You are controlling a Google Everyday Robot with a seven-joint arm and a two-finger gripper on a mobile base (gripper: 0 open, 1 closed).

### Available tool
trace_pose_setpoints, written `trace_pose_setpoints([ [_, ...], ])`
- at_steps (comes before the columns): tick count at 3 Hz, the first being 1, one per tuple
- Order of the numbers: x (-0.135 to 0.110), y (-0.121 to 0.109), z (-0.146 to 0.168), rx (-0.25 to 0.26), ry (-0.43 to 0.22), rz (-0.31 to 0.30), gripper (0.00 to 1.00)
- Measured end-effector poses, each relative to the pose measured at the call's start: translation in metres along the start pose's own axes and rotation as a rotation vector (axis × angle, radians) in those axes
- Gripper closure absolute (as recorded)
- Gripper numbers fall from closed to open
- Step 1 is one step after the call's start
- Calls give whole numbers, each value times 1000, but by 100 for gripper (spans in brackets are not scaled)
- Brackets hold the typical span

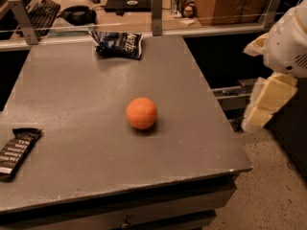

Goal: Move orange near blue chip bag

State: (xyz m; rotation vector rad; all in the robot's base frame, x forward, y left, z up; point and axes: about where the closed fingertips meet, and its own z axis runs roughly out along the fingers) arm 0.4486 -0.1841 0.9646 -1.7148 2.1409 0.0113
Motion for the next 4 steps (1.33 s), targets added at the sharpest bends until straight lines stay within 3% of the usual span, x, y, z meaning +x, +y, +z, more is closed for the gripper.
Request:
trace_pose_setpoints([
  [2,-111,20,79,-120,-325,-134,0],
  [3,-153,34,100,-173,-430,-184,0],
  [4,-172,44,125,-204,-483,-201,0],
])
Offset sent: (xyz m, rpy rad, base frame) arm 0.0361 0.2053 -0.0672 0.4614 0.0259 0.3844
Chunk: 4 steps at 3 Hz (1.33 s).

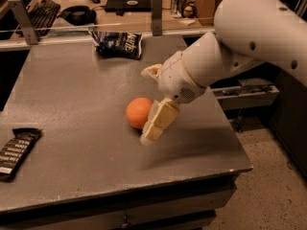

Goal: Move orange near blue chip bag

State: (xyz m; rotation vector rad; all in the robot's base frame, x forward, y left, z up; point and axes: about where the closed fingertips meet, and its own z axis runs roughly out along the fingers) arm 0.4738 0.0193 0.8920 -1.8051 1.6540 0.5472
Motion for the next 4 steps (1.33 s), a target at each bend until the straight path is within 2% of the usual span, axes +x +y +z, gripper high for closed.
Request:
trace_pose_setpoints([
  [1,5,2,18,-14,-19,0,0],
  [2,10,5,30,-21,-35,2,14],
  [3,10,6,37,-26,-51,6,36],
  [4,10,0,33,-7,-65,18,60],
])
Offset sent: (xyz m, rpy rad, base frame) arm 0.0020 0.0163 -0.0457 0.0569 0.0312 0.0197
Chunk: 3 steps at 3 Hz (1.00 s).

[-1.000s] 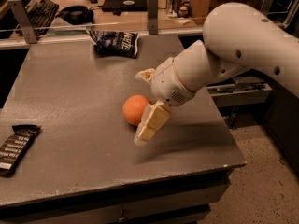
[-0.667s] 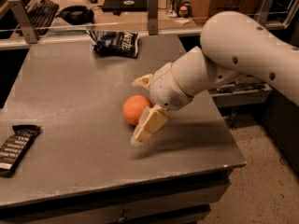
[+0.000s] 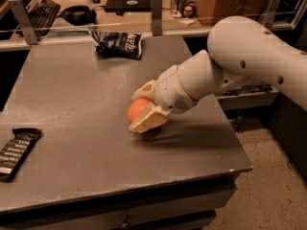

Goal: Move orange near blue chip bag

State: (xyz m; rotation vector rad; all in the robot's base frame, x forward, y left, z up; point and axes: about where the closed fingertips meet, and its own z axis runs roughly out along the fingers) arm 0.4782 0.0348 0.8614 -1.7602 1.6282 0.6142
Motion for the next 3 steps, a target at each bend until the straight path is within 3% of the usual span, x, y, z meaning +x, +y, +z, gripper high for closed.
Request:
trace_pose_setpoints([
  [1,-5,-24,-41,91,-21,-9,83],
  [2,-11,-26,-43,97,-24,-19,100],
  [3,-12,-29,-43,106,-28,-23,100],
])
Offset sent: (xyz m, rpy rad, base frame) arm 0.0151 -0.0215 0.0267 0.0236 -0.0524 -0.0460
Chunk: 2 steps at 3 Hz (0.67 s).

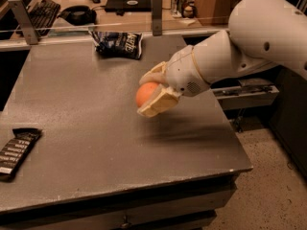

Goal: Move orange near blue chip bag

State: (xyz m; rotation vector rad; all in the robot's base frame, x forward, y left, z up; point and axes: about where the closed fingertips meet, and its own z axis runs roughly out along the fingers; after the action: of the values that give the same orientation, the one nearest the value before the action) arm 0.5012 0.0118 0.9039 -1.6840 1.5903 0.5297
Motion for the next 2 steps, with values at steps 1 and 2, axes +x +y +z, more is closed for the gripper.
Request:
trace_pose_setpoints([
  [1,-5,-15,-2,48,-21,-20,100],
  [2,4,-62,3,100,-13,-47,100],
])
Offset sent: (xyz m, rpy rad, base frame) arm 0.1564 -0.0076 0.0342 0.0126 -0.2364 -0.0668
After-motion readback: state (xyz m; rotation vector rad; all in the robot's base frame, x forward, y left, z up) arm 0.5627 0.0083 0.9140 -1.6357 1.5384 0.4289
